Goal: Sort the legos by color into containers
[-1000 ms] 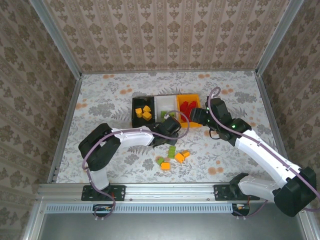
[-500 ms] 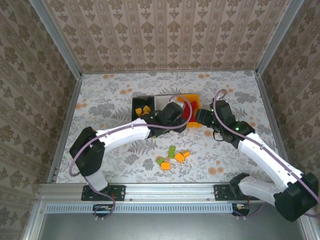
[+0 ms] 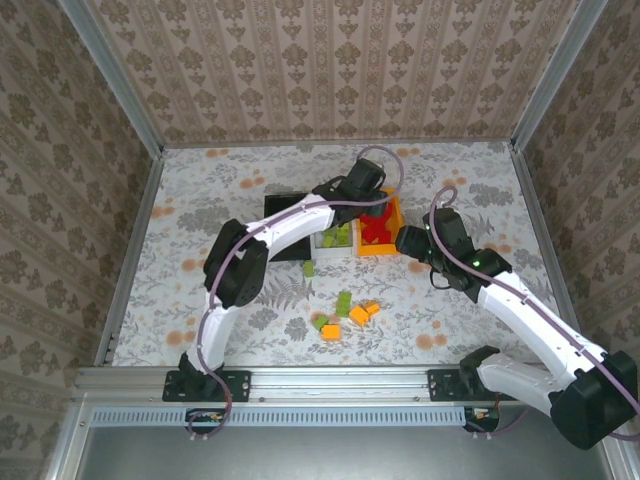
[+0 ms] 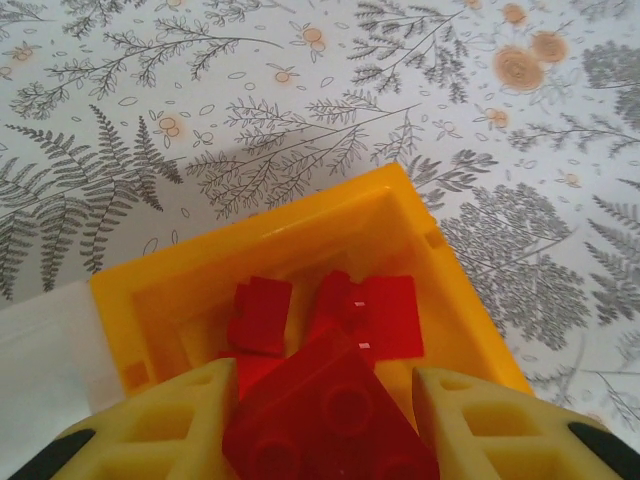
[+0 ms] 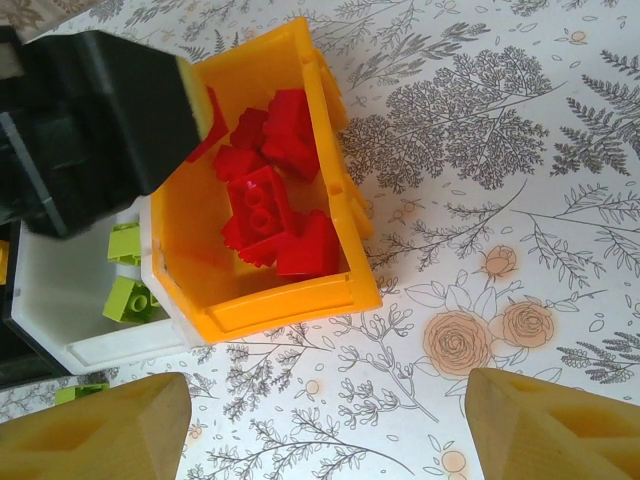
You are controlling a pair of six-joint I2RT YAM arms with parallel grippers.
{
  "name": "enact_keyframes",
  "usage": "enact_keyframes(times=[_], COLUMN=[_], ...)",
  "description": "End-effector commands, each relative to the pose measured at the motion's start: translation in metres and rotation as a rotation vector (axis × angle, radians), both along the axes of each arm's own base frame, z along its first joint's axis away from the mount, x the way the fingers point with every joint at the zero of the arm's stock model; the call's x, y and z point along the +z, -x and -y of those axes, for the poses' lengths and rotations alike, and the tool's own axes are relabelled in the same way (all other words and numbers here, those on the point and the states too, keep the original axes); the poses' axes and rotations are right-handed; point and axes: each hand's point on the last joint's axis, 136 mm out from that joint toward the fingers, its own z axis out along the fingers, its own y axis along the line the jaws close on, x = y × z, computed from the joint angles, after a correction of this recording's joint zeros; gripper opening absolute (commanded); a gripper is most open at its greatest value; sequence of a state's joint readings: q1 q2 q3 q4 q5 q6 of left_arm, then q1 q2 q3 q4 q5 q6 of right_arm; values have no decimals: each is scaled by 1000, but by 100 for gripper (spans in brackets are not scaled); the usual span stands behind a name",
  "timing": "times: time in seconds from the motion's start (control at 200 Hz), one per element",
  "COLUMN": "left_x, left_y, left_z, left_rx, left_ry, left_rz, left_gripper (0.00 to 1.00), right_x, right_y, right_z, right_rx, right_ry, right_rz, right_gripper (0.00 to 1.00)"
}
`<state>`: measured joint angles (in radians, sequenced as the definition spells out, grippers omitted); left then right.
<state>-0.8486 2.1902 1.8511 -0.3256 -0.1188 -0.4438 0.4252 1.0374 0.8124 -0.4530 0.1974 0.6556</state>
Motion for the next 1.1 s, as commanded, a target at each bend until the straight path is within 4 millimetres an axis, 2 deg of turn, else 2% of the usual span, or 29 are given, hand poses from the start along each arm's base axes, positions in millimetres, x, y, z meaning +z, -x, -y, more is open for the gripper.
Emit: enact_keyframes(times=[0.0,0.135,0.32,0.495,0.595,0.655,0.83,0.94,1.09], left_x=[12,16,62,105,113,108,73,51,30], left_y=[-9,-12,2,37,64,82,133,158,181], left_z=[6,7,2,-18,-42,-59,-115,-148,-191], left_rx=[-12,-13,-22,-39,-33,-26,33,83,161], left_ry=[-11,-5,105,231,272,278,206,198,189], left_rz=[12,4,38,58,58,45,16,-32,-70], left_gripper=[43,58,83,95,100,100,100,100,100], right_x=[-8,-16,-24,-37,-52,-62,-91,-95,-96], right_y=[6,8,13,23,36,47,76,86,87], right_z=[1,-6,-17,-45,-65,-78,-106,-125,-144], right_rx=[7,43,106,223,309,361,476,571,668], right_ry=[-9,-23,-39,-48,-17,8,65,110,199], right_rz=[-25,-50,-84,-142,-193,-229,-306,-294,-281], right_gripper=[74,75,76,76,76,76,75,71,64])
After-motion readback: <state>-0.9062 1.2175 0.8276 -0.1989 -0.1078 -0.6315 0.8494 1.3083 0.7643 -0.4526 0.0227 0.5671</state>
